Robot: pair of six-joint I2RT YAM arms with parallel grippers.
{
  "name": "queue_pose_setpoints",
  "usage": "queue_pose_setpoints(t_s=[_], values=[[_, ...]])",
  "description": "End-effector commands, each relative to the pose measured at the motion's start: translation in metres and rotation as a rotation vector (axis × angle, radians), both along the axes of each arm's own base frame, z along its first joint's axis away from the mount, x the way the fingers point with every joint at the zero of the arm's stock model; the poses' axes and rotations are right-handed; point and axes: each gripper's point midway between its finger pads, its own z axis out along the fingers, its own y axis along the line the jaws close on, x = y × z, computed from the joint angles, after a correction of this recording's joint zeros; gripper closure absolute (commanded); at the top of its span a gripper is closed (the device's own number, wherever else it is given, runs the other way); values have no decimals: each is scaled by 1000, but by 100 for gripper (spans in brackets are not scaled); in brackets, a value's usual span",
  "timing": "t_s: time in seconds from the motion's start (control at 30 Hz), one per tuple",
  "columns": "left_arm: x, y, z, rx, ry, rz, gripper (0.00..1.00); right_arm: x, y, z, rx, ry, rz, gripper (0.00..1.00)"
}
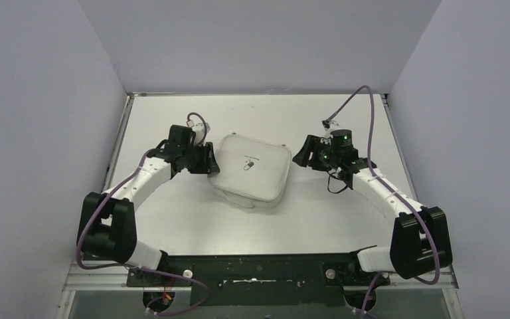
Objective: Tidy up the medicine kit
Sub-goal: Close the lid of the medicine box, then zip the medicine box at the center of the board.
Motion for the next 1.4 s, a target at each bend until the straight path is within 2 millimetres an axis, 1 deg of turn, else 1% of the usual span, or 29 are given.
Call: queue_pose_setpoints(t_s=[0.0,0.07,0.13,0.23,0.3,0.4,0.43,0.57,0.67,0.73,0.83,0.9,0.93,1.03,1.13,1.23,1.27,1.37], values=[[14,-10,9,-37,-49,-33,66,27,-4,30,7,-128,15,41],[16,-16,11,-67,-48,-40,71,32,-2,40,24,-147,26,41],[18,-20,13,-81,-43,-46,71,35,-2,48,32,-165,12,41],[23,-24,13,-99,-51,-53,71,36,0,49,37,-176,18,41],[28,-29,14,-115,-53,-64,72,43,-1,45,22,-193,27,42],[40,-35,13,-140,-42,-62,76,61,-14,33,-49,-214,5,46],[46,-37,14,-145,-44,-56,78,66,-18,32,-52,-207,-7,47],[73,-41,22,-155,-91,-11,79,85,-36,29,-106,-190,-99,51],[96,-46,28,-177,-128,13,79,95,-55,20,-167,-166,-186,53],[109,-53,29,-202,-129,9,79,100,-62,14,-185,-149,-208,53],[123,-63,30,-230,-110,0,78,110,-69,5,-236,-109,-219,54],[129,-65,37,-237,-119,1,73,112,-70,-7,-264,-71,-199,54],[131,-64,41,-232,-126,5,69,113,-69,-11,-269,-57,-187,54],[133,-54,49,-169,-138,25,54,113,-63,-29,-263,-15,-152,54],[127,-40,60,-96,-166,45,47,112,-54,-43,-221,39,-91,53],[111,-30,69,-71,-193,63,41,110,-49,-54,-223,71,-57,53],[103,-26,66,-65,-186,64,40,107,-48,-56,-220,78,-48,53],[79,-23,67,-71,-185,48,39,99,-38,-53,-190,73,2,53]])
